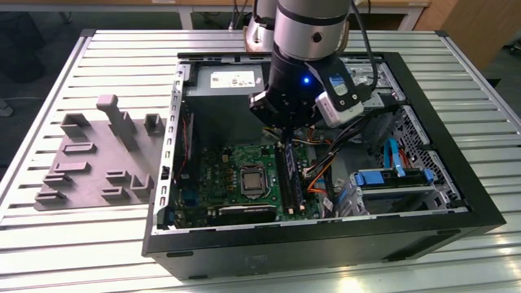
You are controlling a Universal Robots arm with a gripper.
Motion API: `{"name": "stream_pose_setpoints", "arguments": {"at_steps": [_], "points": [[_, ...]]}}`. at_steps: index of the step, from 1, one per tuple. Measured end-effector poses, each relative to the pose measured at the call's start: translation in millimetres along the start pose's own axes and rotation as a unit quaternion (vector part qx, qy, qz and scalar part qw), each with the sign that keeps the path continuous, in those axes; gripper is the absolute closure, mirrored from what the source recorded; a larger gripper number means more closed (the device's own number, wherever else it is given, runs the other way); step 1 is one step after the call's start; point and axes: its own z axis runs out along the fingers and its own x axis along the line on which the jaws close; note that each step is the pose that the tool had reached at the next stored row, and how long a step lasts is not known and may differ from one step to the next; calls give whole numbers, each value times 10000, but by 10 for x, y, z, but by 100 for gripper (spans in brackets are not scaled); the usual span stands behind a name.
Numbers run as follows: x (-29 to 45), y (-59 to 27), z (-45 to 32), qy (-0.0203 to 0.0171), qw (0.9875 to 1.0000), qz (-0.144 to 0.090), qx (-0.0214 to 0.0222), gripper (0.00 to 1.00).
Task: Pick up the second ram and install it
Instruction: 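Insert the second ram into the second slot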
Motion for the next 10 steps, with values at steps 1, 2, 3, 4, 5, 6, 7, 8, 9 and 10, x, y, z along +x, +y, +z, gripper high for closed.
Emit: {"name": "stream_pose_setpoints", "arguments": {"at_steps": [1, 2, 3, 4, 5, 6, 7, 8, 9, 10], "points": [[-1, 1, 18, 0, 10000, 5, 0, 86], [-1, 1, 36, 0, 10000, 11, 0, 86], [-1, 2, 55, 0, 10000, 17, -1, 86], [-2, 2, 72, 0, 10000, 22, -1, 86], [-2, 3, 90, 1, 10000, 28, 0, 86], [-2, 3, 110, 1, 10000, 35, -1, 86], [-2, 4, 128, 1, 10000, 42, -1, 86], [-2, 4, 146, 1, 10000, 48, -1, 86], [-3, 4, 164, 1, 10000, 55, -1, 86], [-3, 5, 181, 2, 10000, 61, -1, 86]]}}
